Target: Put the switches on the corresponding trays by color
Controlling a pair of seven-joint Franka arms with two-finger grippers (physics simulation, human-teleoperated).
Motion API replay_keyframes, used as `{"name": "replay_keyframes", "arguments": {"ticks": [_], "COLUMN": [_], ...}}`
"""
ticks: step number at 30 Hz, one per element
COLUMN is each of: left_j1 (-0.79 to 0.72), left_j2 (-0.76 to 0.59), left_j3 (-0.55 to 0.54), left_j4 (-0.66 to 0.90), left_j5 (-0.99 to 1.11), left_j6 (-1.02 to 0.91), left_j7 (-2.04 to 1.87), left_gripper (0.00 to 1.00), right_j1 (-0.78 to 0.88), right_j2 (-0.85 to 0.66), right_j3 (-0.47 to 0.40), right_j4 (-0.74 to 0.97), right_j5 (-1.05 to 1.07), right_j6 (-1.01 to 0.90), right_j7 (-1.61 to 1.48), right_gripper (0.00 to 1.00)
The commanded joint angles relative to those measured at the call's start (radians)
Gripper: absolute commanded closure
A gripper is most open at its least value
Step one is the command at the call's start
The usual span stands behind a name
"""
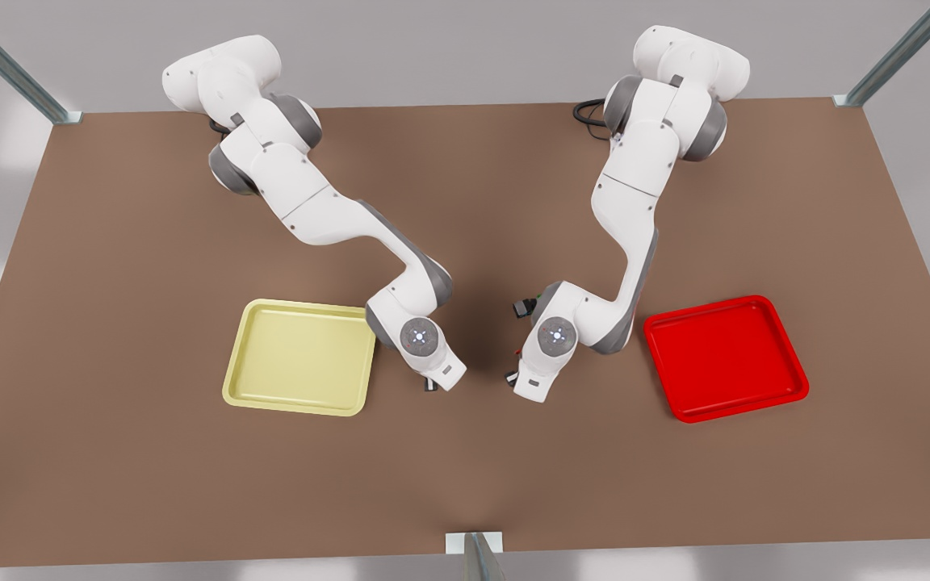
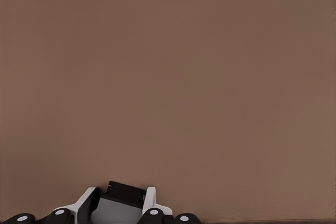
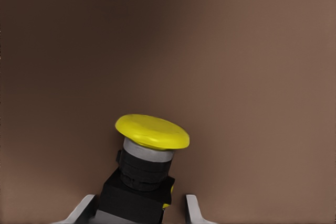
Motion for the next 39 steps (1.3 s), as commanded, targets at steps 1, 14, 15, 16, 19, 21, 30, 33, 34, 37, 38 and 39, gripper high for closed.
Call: {"name": "replay_keyframes", "arguments": {"ticks": [1, 14, 15, 16, 19, 21, 30, 33, 34, 37, 38, 39], "left_j1": [0.000, -0.005, -0.005, -0.005, -0.005, -0.005, 0.006, 0.006, 0.006, 0.005, 0.003, 0.003], "left_j2": [-0.002, 0.001, 0.001, 0.001, 0.001, 0.001, -0.019, -0.016, -0.014, -0.006, -0.005, -0.005], "left_j3": [0.000, 0.000, 0.000, 0.000, 0.000, 0.000, 0.000, 0.000, 0.000, 0.000, 0.000, 0.000], "left_j4": [0.000, -0.002, -0.002, -0.002, 0.000, 0.000, -0.002, -0.003, -0.003, -0.006, -0.006, -0.008], "left_j5": [0.002, 0.006, 0.006, 0.006, 0.005, 0.003, 0.008, 0.000, -0.004, -0.004, -0.003, -0.001], "left_j6": [0.000, -0.002, -0.002, -0.002, -0.002, -0.002, -0.015, -0.012, -0.009, -0.005, -0.005, -0.005], "left_j7": [0.005, 0.039, 0.049, 0.052, 0.054, 0.054, 0.063, 0.065, 0.063, 0.063, 0.065, 0.065], "left_gripper": [0.43, 0.43, 0.43, 0.43, 0.43, 0.43, 0.45, 0.45, 0.45, 0.43, 0.43, 0.43], "right_j1": [0.000, 0.002, 0.002, 0.002, 0.000, 0.000, 0.000, -0.003, -0.003, -0.006, -0.011, -0.012], "right_j2": [0.000, 0.000, 0.000, -0.002, -0.006, -0.009, -0.006, -0.006, -0.006, -0.020, -0.029, -0.038], "right_j3": [0.000, 0.002, 0.002, 0.000, -0.003, -0.003, -0.003, -0.003, -0.003, -0.005, -0.005, -0.005], "right_j4": [0.000, 0.002, 0.002, 0.002, 0.002, 0.002, 0.002, 0.000, 0.002, 0.000, -0.003, -0.006], "right_j5": [0.000, 0.000, -0.002, -0.002, 0.000, 0.000, -0.003, -0.003, -0.003, -0.002, 0.000, 0.000], "right_j6": [0.000, -0.009, -0.009, -0.009, -0.011, -0.012, -0.002, -0.003, -0.003, -0.011, -0.012, -0.014], "right_j7": [0.000, 0.000, -0.002, -0.002, -0.011, -0.012, -0.015, -0.017, -0.015, -0.018, -0.018, -0.018], "right_gripper": [0.31, 0.39, 0.40, 0.41, 0.42, 0.43, 0.49, 0.51, 0.52, 0.52, 0.51, 0.50]}}
